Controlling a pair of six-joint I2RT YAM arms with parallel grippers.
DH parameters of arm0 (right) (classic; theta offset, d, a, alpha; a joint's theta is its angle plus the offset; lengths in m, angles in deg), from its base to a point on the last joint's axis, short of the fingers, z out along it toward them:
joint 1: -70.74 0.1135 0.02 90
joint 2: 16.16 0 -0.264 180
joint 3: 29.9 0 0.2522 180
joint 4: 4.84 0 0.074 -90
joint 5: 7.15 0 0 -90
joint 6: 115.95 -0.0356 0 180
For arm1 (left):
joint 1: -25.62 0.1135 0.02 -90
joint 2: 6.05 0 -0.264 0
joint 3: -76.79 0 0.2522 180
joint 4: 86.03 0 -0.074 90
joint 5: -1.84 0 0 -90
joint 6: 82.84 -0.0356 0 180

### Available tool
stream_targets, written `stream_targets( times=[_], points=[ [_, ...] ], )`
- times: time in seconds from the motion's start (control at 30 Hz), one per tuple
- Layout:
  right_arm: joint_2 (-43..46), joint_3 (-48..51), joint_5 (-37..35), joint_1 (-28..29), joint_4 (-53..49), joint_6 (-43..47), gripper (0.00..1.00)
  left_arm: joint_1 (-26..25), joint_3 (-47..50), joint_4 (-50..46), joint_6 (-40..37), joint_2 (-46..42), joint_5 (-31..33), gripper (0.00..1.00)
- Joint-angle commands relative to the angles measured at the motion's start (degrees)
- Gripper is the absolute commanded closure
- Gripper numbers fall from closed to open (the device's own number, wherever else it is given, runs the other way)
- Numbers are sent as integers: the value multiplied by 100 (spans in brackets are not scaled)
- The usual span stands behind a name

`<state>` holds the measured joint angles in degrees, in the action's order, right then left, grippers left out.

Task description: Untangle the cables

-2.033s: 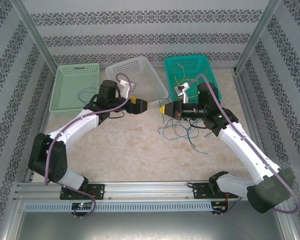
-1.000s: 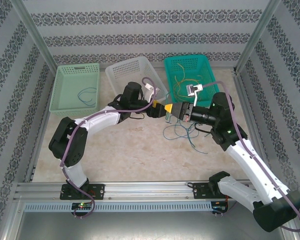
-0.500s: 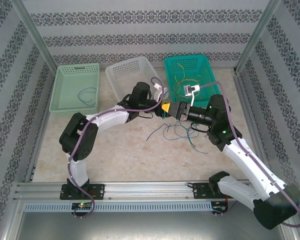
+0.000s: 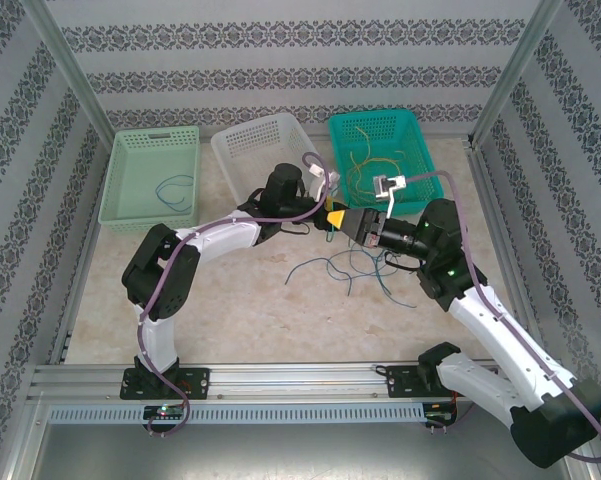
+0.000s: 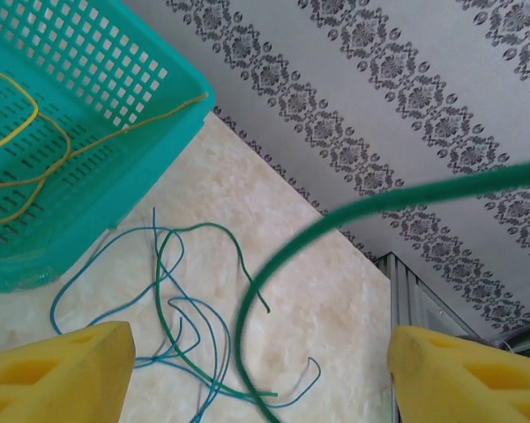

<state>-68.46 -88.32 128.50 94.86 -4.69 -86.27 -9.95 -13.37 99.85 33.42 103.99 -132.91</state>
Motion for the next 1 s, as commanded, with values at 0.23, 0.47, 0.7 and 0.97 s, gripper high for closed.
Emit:
stream_targets(
  times=[0.23,0.47,0.7,0.97],
  points=[
    [-401,197,-55,68,1593,-928,100,-68,84,847,441,78,442,25],
    [-349,424,-215,93,1712,-1050,100,-65,10,1114,599,177,407,44],
    [-187,311,266,-96,1324,-1299,100,-47,-93,-529,-808,-59,905,95],
    [-2,382,1294,-680,-1863,141,100,276,122,-2288,-3378,-987,3264,100]
  ],
)
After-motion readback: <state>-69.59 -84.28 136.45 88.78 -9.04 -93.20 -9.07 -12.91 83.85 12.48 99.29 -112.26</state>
